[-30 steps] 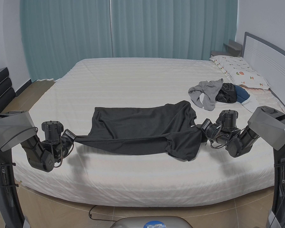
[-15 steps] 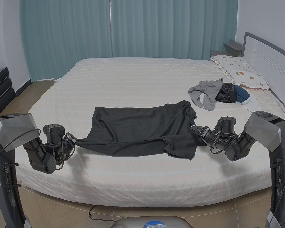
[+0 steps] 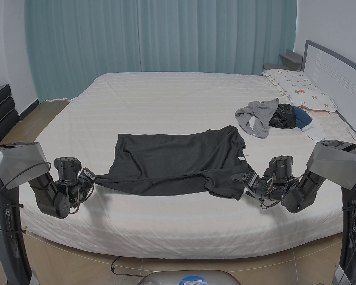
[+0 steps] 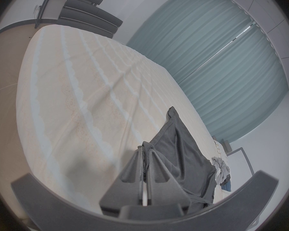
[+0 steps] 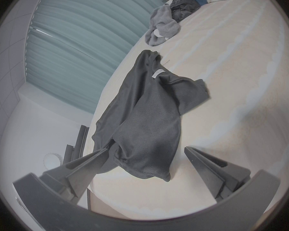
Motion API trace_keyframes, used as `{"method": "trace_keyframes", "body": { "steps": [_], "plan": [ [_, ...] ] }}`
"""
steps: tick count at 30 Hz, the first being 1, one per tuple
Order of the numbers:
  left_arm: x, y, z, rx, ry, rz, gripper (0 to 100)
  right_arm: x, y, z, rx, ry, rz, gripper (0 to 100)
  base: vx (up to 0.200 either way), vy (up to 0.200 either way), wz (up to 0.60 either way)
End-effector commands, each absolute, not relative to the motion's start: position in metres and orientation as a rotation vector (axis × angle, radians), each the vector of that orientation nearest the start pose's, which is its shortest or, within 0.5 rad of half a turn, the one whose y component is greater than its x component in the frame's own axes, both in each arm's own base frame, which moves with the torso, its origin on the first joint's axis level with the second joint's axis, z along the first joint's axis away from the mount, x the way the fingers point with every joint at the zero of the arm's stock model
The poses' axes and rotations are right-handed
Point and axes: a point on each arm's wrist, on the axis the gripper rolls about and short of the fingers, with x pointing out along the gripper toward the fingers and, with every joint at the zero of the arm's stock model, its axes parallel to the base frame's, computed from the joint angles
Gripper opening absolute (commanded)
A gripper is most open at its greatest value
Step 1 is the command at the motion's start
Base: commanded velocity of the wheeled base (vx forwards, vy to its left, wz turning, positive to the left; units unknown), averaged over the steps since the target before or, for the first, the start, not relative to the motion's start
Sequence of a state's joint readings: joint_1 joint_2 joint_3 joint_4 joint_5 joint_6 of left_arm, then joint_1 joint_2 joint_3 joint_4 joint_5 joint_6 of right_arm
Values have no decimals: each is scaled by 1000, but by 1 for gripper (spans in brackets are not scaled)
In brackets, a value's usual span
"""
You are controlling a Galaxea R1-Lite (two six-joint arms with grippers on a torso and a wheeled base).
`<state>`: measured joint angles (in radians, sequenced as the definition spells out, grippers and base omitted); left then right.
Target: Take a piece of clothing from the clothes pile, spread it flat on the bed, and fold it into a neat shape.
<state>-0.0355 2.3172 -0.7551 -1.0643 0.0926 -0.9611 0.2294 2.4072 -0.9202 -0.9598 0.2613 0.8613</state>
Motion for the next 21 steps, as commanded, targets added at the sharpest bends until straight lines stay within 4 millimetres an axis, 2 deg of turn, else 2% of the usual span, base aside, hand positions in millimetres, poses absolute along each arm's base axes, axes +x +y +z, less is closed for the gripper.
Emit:
{"method": "trace_keyframes", "body": {
  "steps": [1,13,14,17,21],
  "plan": [
    [370,-11,-2,-908,429,290,0,394,99,-25,845,716,225,100,0,0,0],
    [371,-11,-3,-907,430,291,0,401,111,-29,854,757,226,100,0,0,0],
    [371,-11,-2,-908,429,290,0,401,112,-31,853,761,227,0,0,0,0],
    [371,-11,-2,-908,427,289,0,400,116,-34,847,768,226,0,0,0,0],
    [370,-11,-3,-907,431,291,0,394,114,-24,842,761,223,0,0,0,0]
  ]
}}
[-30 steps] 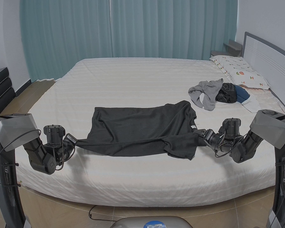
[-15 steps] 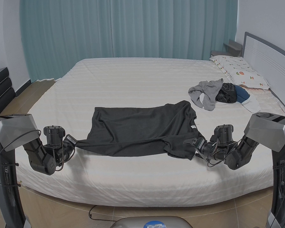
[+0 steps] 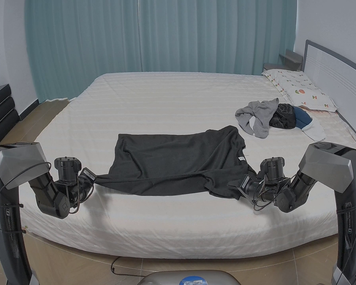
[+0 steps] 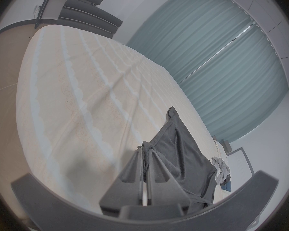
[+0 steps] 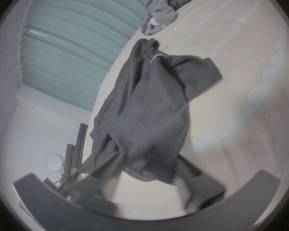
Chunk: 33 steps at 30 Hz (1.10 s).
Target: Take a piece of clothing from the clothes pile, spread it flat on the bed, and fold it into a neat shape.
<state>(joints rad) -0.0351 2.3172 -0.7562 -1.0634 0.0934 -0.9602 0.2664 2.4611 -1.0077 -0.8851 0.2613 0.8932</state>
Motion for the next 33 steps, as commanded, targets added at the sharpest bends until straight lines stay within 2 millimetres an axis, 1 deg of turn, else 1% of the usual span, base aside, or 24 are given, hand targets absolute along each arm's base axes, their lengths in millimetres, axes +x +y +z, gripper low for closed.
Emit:
{"method": "trace_keyframes", "body": {
  "steps": [1,3,4,8,10,14,18,21,25,27,30,33],
  "plan": [
    [370,-11,-3,-907,432,293,0,389,111,-20,841,763,218,0,0,0,0],
    [369,-11,-3,-905,435,294,0,384,110,-17,837,768,217,0,0,0,0],
    [366,-11,-4,-897,447,299,0,377,106,-10,819,766,219,0,0,0,0],
    [358,-9,-1,-889,457,303,0,366,93,4,796,771,206,0,0,0,0],
    [355,-9,-1,-867,472,302,0,355,85,14,775,797,199,0,0,0,0],
    [345,-9,1,-780,511,293,0,331,74,19,676,852,247,0,0,0,0],
    [333,-8,11,-734,548,298,0,322,68,27,630,837,266,0,0,0,0],
    [326,-8,15,-707,597,309,0,315,65,32,607,860,264,0,0,0,0],
    [321,-8,12,-661,666,320,0,304,55,33,505,936,258,0,0,0,0],
    [318,-9,8,-631,713,326,0,298,48,32,442,973,268,0,0,0,0],
    [315,-10,4,-601,751,325,0,295,46,27,407,997,274,0,0,0,0],
    [310,-11,1,-567,806,330,0,290,48,21,388,1031,282,0,0,0,0]
  ]
}}
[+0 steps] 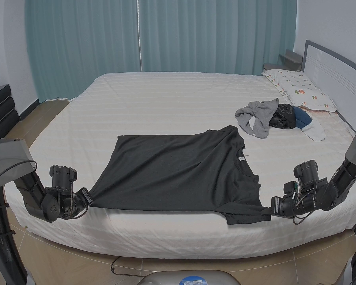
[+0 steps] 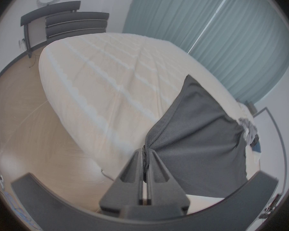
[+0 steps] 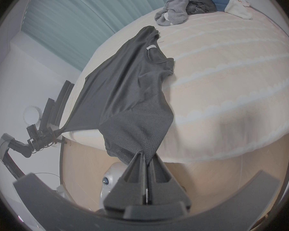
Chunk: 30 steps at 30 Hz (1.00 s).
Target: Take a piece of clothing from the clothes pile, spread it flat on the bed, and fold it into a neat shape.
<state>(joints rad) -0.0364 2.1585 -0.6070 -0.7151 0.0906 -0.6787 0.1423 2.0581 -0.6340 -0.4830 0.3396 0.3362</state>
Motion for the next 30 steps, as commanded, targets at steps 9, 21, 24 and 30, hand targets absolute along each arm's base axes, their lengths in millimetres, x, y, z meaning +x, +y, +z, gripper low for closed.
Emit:
{"method": "trace_keyframes", "body": {
  "steps": [9,21,24,30],
  "plan": [
    [306,-12,-4,-521,873,326,0,275,50,13,276,1151,328,0,0,0,0],
    [307,-16,-3,-537,874,293,100,280,54,9,277,1153,335,100,0,0,0],
    [309,-15,-1,-546,861,290,100,290,49,12,295,1119,320,100,0,0,0],
    [316,-13,11,-653,816,256,100,309,44,2,364,1064,278,100,0,0,0]
  ]
}}
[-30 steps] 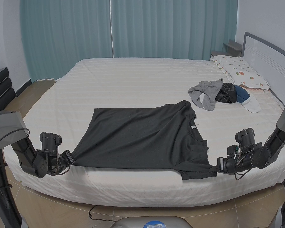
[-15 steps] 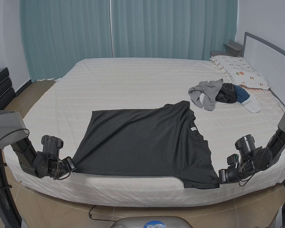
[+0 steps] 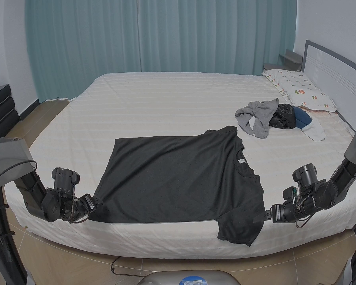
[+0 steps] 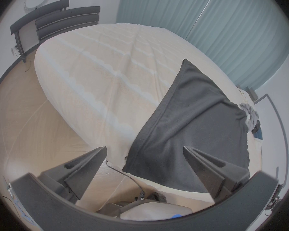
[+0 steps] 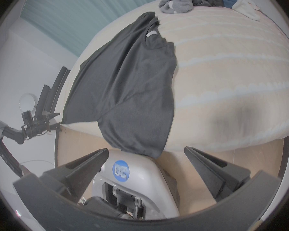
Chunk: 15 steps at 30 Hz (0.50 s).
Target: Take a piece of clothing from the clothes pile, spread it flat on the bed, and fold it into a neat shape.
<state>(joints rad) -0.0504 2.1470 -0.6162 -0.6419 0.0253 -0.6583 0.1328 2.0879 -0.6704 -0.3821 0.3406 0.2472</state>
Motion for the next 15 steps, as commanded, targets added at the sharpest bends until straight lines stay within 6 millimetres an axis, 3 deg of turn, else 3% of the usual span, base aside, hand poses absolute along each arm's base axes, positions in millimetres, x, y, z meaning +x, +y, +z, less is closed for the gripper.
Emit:
{"method": "trace_keyframes", "body": {
  "steps": [1,13,14,15],
  "plan": [
    [317,-13,13,-680,806,256,100,313,42,1,374,1043,272,100,0,0,0],
    [324,-10,14,-719,788,261,100,335,40,-24,421,979,266,100,0,0,0],
    [324,-11,14,-720,788,259,100,336,40,-30,431,995,281,0,0,0,0],
    [325,-10,14,-720,787,261,100,337,38,-34,433,1001,280,0,0,0,0]
  ]
}}
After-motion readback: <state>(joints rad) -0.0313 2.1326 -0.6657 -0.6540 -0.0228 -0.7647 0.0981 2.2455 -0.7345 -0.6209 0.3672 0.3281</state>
